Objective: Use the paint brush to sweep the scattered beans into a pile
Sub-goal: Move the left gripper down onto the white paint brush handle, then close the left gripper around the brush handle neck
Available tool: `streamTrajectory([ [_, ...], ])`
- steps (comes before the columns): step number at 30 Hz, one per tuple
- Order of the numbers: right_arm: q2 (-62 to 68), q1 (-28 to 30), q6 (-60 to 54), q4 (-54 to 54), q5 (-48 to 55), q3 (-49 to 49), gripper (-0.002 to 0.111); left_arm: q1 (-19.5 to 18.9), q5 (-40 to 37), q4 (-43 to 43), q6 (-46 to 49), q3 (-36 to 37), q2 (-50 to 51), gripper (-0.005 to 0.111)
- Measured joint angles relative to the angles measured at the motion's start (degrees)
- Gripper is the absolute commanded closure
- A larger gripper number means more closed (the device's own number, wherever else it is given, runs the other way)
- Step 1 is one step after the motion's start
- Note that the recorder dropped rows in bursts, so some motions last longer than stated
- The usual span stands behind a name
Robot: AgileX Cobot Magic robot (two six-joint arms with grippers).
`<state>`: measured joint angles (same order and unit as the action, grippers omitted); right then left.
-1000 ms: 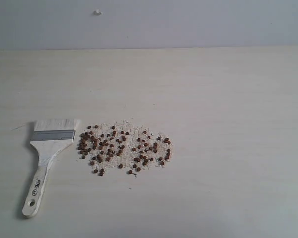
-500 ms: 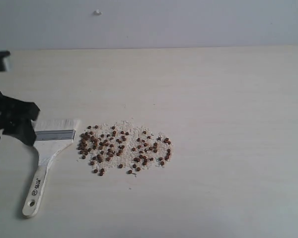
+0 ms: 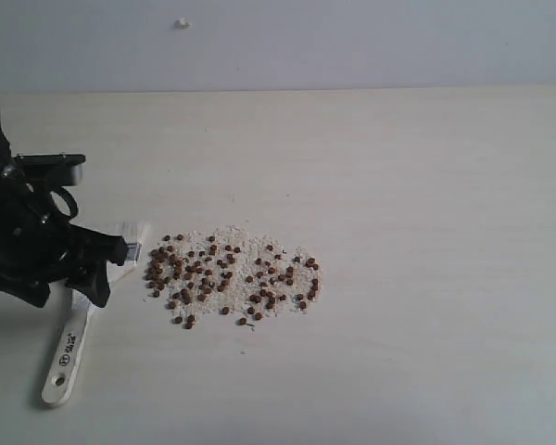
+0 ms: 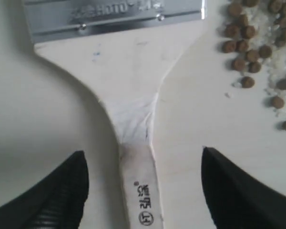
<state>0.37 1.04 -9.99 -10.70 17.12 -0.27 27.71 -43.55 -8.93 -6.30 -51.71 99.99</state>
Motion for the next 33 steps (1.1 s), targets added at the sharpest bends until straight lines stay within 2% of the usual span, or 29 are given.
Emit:
streamTrajectory([
  [4,0.00,0.00,0.00,0.00,0.00,0.00,0.108,2.33,5.81,0.66,-2.14,3.04,0.00,0.044],
  [10,0.00,0.00,0.00,0.00,0.00,0.00,0.108,2.49,7.03,1.73,-3.93,5.91,0.00,0.044],
  [17,0.00,0.00,0.00,0.00,0.00,0.00,0.108,2.59,16.16,2.19,-5.73,9.85,0.00,0.044],
  [33,0.00,0.00,0.00,0.00,0.00,0.00,0.108,2.59,17.11,2.62,-6.11,10.50,0.00,0.049],
])
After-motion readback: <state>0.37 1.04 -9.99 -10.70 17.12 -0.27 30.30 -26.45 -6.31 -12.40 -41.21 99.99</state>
